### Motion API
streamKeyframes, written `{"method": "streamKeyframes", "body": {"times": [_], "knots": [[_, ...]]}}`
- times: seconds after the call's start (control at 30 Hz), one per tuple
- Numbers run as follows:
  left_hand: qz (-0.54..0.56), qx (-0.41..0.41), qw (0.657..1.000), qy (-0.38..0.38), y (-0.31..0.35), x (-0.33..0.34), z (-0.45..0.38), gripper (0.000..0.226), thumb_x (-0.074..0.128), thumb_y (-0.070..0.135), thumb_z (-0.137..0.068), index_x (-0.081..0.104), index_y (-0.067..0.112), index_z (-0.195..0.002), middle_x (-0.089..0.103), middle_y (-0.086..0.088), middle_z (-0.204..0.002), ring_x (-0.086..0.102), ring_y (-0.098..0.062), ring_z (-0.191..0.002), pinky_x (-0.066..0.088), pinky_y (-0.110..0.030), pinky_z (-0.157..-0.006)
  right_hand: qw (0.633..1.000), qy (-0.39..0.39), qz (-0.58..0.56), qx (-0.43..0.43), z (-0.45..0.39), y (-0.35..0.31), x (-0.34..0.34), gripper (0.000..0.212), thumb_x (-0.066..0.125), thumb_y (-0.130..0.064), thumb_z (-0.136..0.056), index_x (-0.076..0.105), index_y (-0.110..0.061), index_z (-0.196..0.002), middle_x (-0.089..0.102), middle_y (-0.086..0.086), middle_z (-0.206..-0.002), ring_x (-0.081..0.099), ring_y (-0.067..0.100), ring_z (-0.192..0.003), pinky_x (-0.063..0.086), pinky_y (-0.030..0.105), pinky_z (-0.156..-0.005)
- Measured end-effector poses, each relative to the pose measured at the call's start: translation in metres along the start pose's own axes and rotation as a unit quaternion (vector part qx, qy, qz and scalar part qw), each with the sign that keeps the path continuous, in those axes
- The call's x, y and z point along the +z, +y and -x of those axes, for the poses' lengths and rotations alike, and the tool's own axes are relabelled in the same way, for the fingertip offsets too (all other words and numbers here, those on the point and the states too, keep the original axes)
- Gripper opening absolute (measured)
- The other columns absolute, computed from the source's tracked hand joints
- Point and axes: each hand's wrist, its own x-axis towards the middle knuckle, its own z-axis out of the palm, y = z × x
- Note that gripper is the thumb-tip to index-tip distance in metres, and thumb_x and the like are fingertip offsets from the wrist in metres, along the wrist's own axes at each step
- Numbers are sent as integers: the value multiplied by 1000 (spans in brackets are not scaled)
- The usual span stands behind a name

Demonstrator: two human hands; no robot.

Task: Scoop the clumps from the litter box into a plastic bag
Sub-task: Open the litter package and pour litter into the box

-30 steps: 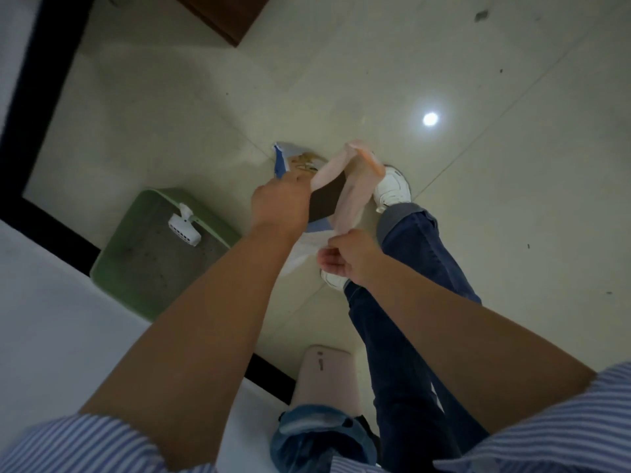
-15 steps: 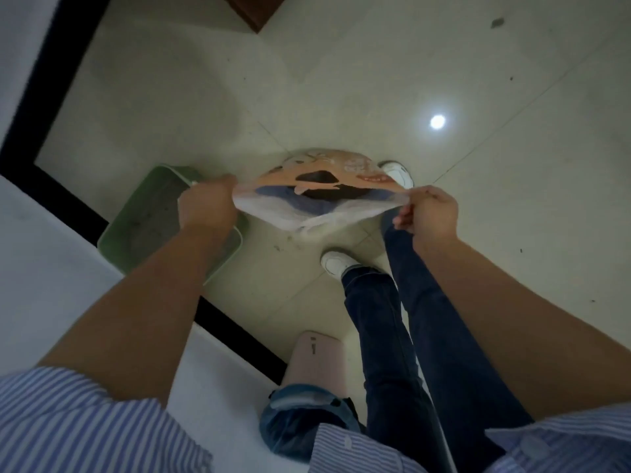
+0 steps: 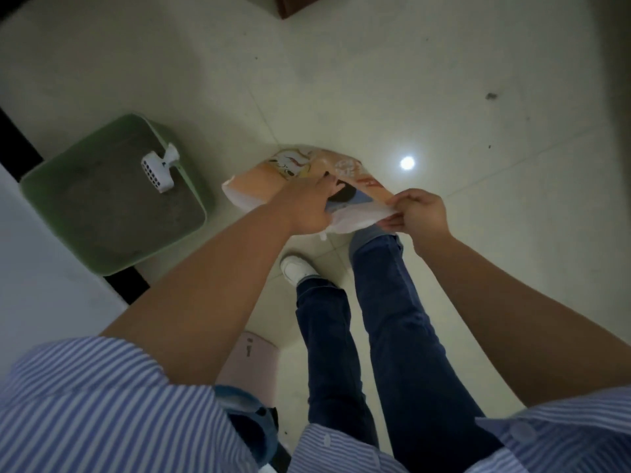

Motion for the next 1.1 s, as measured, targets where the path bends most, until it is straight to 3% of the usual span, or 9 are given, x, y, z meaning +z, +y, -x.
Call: {"method": "streamKeyframes", "body": {"times": [0.13,0.43,0.53,0.67,0.77,0.83,0.9,0.97,1.1], "knots": [[45,0,991,-126,7,19,-4,77,66,39,-83,26,5,-139,48,-11,-129,50,-25,-110,42,-29,-82,1000,-9,-2,4,-5,1,-15,35,41,9,-89,53,-8,-61,55,14,-62,58,11,-31,54,21,-44],[-90,-39,995,14,6,25,-8,30,37,8,-99,46,1,-127,53,-16,-123,53,-29,-109,38,-31,-76,991,-116,38,-53,-17,10,-23,29,47,12,-86,60,-10,-74,62,4,-75,65,15,-65,54,12,-60],[-62,-43,996,37,8,13,5,28,36,12,-101,50,1,-122,56,-17,-120,53,-29,-107,38,-33,-79,953,-117,219,-175,-13,25,-24,37,51,8,-83,58,-9,-115,58,9,-107,56,26,-98,46,7,-74],[13,-24,996,87,5,2,52,33,41,19,-100,60,-5,-112,63,-23,-110,58,-32,-99,39,-35,-79,871,-84,379,-301,-5,33,-16,53,64,-7,-73,49,-16,-124,53,35,-115,59,43,-102,44,27,-86],[25,45,980,190,-4,-19,96,25,55,11,-89,67,-11,-91,68,-28,-85,66,-36,-77,42,-32,-60,950,-192,182,-163,29,-12,6,40,53,1,-89,50,-7,-128,57,11,-112,61,12,-92,45,4,-70],[-17,58,981,186,-2,-39,124,16,61,6,-85,67,-8,-81,67,-25,-72,64,-29,-62,25,-26,-52,968,-225,54,-94,44,-34,19,26,53,0,-90,56,-6,-115,59,1,-89,61,5,-71,50,10,-60],[-40,91,976,192,-5,-53,149,19,62,8,-76,61,-5,-62,60,-19,-52,52,-20,-42,5,-16,-45,952,-233,155,-120,59,-48,29,8,54,-2,-89,62,-3,-92,58,3,-81,58,15,-74,49,21,-69],[-15,42,978,206,-14,-59,171,44,43,29,-82,62,-9,-73,63,-22,-62,58,-28,-54,17,-19,-44,879,-218,370,-209,77,-57,39,16,48,-6,-93,63,-4,-90,61,13,-91,57,28,-90,46,29,-77],[19,-79,966,244,-42,-55,221,49,40,35,-89,63,-4,-107,67,-22,-97,60,-35,-89,28,-26,-64,581,-213,667,-415,121,-70,68,31,41,-3,-92,53,-1,-120,56,19,-124,53,31,-111,41,31,-89]]}}
